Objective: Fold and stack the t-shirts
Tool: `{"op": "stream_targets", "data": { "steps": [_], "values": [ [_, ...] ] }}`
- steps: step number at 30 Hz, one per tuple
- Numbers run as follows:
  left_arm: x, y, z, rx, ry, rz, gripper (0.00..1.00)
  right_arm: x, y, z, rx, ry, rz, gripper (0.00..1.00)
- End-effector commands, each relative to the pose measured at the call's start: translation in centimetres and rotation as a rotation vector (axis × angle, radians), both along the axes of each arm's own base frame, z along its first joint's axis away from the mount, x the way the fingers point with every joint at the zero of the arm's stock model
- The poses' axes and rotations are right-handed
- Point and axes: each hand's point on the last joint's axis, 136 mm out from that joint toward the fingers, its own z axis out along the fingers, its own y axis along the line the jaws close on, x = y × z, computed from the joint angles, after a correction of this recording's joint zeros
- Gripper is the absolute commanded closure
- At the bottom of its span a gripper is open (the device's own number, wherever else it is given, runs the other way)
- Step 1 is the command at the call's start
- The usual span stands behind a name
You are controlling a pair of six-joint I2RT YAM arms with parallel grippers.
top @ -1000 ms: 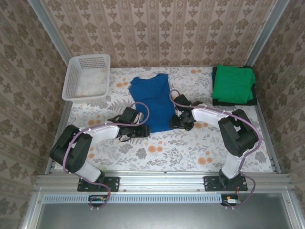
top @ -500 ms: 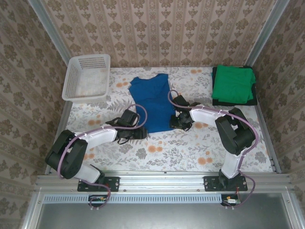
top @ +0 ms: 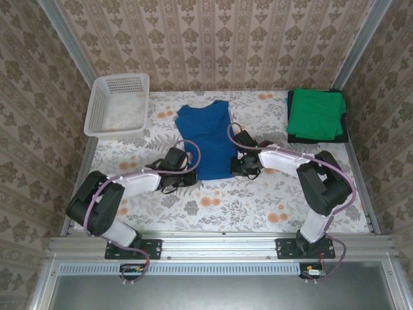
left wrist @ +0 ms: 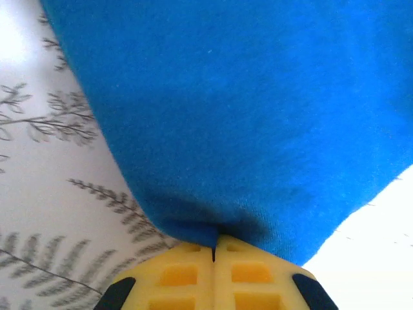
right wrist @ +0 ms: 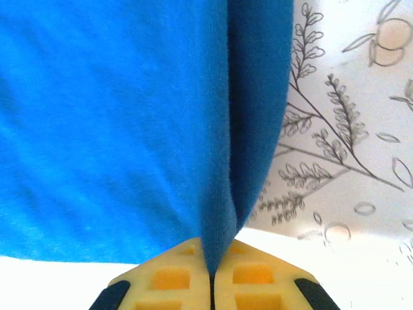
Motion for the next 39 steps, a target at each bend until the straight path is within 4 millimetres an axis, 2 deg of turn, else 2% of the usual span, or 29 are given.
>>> {"op": "stream_targets", "data": {
  "steps": [1,6,10,11,14,18,23,24,27,34,39],
  "values": [
    [-0.8,-0.8,3.5,-0.119,-0.063,-0.027,1.0,-1.3,-0.5,2.3,-0.011,-0.044,0.001,0.99],
    [-2.9,1.1,7.8,-0.141,-0.147,-0.005,1.0,-4.0,-0.6,5.3,-0.036,-0.086,0.016,1.0],
    [-3.7,2.8,11.2,-0.151,-0.232,0.02,1.0,-4.6,-0.8,8.7,-0.009,-0.144,-0.008,1.0],
    [-3.7,3.1,12.2,-0.156,-0.256,0.023,1.0,-4.6,-0.8,10.2,0.012,-0.18,-0.013,1.0],
    [-3.0,3.0,14.2,-0.15,-0.309,0.014,1.0,-3.8,-0.9,13.2,0.036,-0.255,-0.025,1.0],
    [-0.7,2.9,14.7,-0.127,-0.301,0.007,1.0,-0.8,-0.7,15.2,0.031,-0.311,-0.032,1.0],
    [2.9,3.7,15.4,-0.147,-0.304,0.037,1.0,4.7,0.7,14.5,0.04,-0.28,-0.021,1.0],
    [4.3,4.6,15.5,-0.142,-0.309,0.065,1.0,5.8,0.9,14.6,0.042,-0.281,-0.019,1.0],
    [6.9,4.9,15.1,-0.138,-0.299,0.07,1.0,8.8,1.4,13.4,0.045,-0.246,-0.021,1.0],
    [13.1,4.5,11.7,-0.095,-0.212,0.054,1.0,15.4,1.9,10.9,0.051,-0.202,-0.026,0.97],
    [17.1,5.6,10.0,-0.053,-0.177,0.073,0.98,19.1,1.8,8.9,0.058,-0.19,-0.036,0.92]
  ]
}}
